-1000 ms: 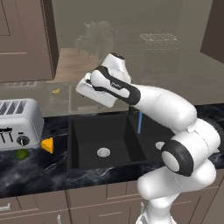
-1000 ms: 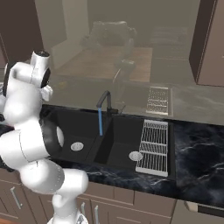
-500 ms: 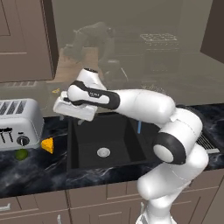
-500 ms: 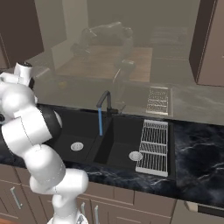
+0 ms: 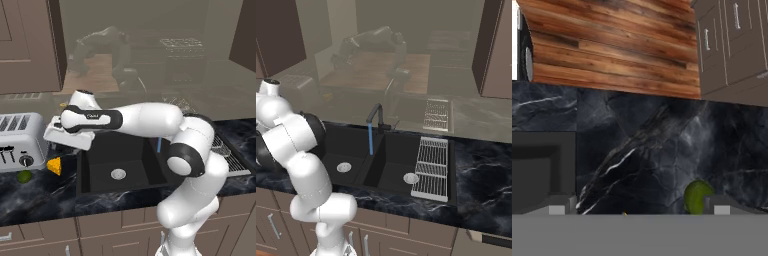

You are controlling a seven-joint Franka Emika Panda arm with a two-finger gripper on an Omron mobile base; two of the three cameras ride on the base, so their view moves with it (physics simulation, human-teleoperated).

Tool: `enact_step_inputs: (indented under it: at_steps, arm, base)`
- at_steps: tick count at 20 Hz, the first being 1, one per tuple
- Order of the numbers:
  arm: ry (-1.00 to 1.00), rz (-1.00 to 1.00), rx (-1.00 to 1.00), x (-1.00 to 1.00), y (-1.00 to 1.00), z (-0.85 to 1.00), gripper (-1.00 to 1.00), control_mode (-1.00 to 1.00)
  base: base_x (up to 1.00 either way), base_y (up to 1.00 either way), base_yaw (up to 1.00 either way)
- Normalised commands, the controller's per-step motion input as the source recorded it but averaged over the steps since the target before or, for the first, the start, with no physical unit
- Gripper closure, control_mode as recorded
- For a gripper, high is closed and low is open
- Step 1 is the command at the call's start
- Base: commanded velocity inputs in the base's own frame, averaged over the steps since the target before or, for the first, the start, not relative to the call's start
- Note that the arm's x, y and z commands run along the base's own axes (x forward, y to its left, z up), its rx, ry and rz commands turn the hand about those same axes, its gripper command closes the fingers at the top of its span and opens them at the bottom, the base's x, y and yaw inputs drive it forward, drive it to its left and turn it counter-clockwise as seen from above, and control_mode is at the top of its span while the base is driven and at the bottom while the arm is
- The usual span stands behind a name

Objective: Turn on the sink faucet. Then move the lime from the counter to the sink. Turn off the sink. Move the vegetable from the sink to the pot next to the stove. Finally move the pot to the front left burner.

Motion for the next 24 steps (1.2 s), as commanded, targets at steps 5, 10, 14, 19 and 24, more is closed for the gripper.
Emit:
enact_step_inputs:
  at_steps: [5,10,14,19,24]
  arm:
    - [0.11,-0.09,-0.02,-0.02,0.46,-0.19,-1.0,-1.0]
    - [0.05,-0.07,-0.11,-0.03,0.44,-0.16,-1.0,-1.0]
    - [0.0,-0.03,-0.2,0.0,0.44,-0.16,-1.0,-1.0]
    - [0.01,0.0,-0.2,0.0,0.34,-0.19,-1.0,-1.0]
    - [0.05,0.0,-0.05,0.0,0.3,-0.12,-1.0,-1.0]
  base:
    - [0.0,0.0,0.0]
    - [0.0,0.0,0.0]
    - [0.0,0.0,0.0]
    - [0.0,0.0,0.0]
    - [0.0,0.0,0.0]
